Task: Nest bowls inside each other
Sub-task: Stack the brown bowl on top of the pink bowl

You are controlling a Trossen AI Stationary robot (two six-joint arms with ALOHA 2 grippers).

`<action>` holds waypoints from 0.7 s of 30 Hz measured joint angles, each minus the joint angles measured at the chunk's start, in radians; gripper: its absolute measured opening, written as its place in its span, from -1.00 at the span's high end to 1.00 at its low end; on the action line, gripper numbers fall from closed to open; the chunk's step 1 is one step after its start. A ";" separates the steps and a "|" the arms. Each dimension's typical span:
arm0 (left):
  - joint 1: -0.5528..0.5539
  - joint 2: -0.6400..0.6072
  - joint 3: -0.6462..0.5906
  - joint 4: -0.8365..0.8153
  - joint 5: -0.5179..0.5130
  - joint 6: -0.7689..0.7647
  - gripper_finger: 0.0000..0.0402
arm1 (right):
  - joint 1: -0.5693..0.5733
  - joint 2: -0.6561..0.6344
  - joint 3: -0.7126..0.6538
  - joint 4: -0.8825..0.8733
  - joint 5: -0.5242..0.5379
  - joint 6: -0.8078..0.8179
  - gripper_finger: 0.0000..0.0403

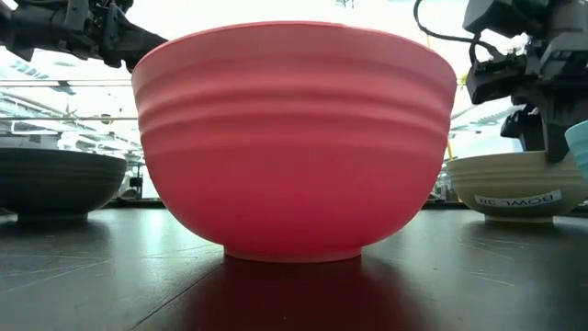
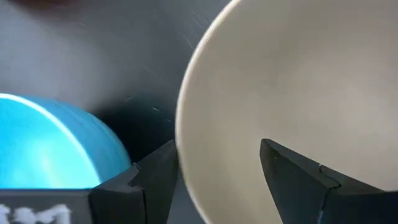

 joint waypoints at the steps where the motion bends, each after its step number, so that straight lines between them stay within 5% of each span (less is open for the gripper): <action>1: 0.000 0.000 0.000 -0.001 0.000 0.000 -0.29 | 0.000 0.012 0.000 0.000 0.002 -0.014 -0.08; 7: 0.000 0.000 0.000 -0.001 0.000 0.000 -0.29 | -0.001 0.054 0.000 0.025 0.066 -0.075 0.16; 13: 0.000 0.000 0.000 -0.002 0.000 -0.009 -0.29 | -0.003 0.059 0.001 0.093 0.078 -0.105 0.88; 21: 0.000 0.000 0.000 -0.010 0.000 -0.023 -0.29 | -0.003 0.051 0.003 0.134 0.135 -0.128 0.97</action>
